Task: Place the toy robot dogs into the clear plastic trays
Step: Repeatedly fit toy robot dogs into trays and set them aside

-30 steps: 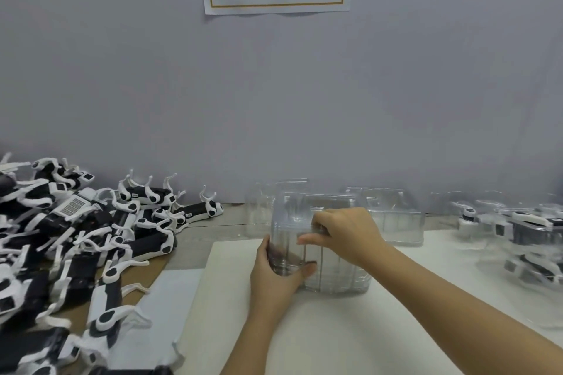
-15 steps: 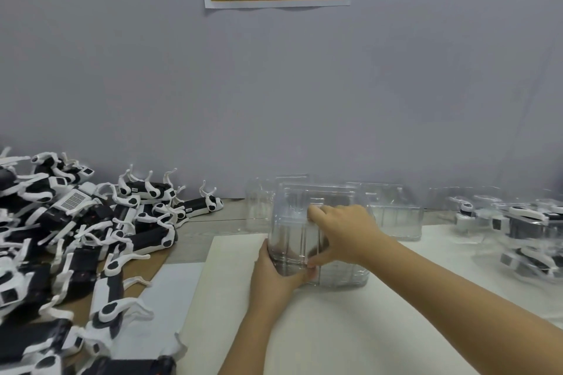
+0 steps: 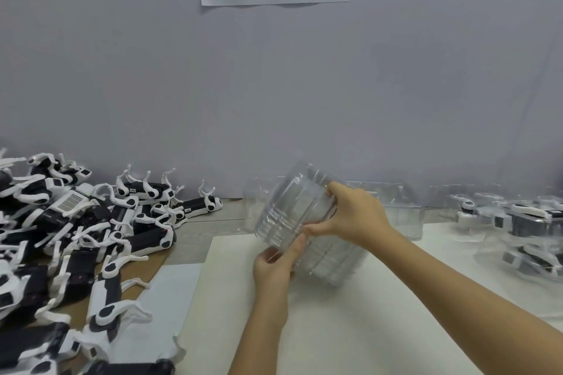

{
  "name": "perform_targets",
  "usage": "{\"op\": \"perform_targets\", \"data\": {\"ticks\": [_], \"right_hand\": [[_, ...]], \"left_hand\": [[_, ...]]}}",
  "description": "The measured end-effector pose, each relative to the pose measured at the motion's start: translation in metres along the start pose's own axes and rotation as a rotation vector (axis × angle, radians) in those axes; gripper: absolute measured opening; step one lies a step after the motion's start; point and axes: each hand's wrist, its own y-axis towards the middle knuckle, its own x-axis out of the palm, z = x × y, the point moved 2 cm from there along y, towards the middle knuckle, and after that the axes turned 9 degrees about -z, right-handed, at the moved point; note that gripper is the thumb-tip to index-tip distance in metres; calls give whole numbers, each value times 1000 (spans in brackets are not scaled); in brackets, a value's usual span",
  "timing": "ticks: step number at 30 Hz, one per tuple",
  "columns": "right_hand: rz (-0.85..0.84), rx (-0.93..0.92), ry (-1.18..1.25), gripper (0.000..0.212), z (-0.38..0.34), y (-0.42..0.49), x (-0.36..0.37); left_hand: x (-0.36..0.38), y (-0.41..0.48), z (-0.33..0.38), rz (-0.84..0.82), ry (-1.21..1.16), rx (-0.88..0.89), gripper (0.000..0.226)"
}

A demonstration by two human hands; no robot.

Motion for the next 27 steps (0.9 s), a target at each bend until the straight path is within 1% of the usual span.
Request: {"op": "perform_targets", "data": {"ticks": [1,4,6,8,9,10,11,12,14,15,17,18,20,21,24,27], "right_hand": [[30,29,113,63,2,-5,-2],[128,91,453,59,7,-24,-3],[179,126,638,61,12,-37,1],[201,162,745,69,16,-49,7],[204,181,777,77,17,-54,11],[205,205,811,86,19,-59,14],[205,219,852,90,20,-64,18],[214,210,890,88,20,-69,20],[226,177,904,83,18,-77,22],[230,179,885,88,18,-79,23],[244,214,846,102,19,-81,25],[252,229,846,103,21,-80,25],[261,255,896,100,26,-79,25],[270,260,934,97,28,-80,25],[299,277,1004,92,34,-84,27],[327,278,1015,86,34,-88,29]], "left_hand": [[5,-2,7,-53,-7,19,95],[14,-3,25,-31,81,126,91],[18,-6,34,-58,161,149,96],[21,-9,42,-134,241,137,94],[23,-11,45,-199,262,140,86],[25,-14,46,-257,278,149,74],[27,-16,48,-296,279,158,60],[28,-17,48,-322,262,156,48],[30,-19,46,-359,225,140,34],[31,-19,45,-365,227,142,30],[33,-19,44,-325,258,180,29],[35,-20,44,-291,284,203,34],[39,-25,43,-232,320,242,50],[40,-26,43,-221,327,263,52],[44,-30,42,-224,398,287,38],[43,-32,39,-234,415,308,23]]}}
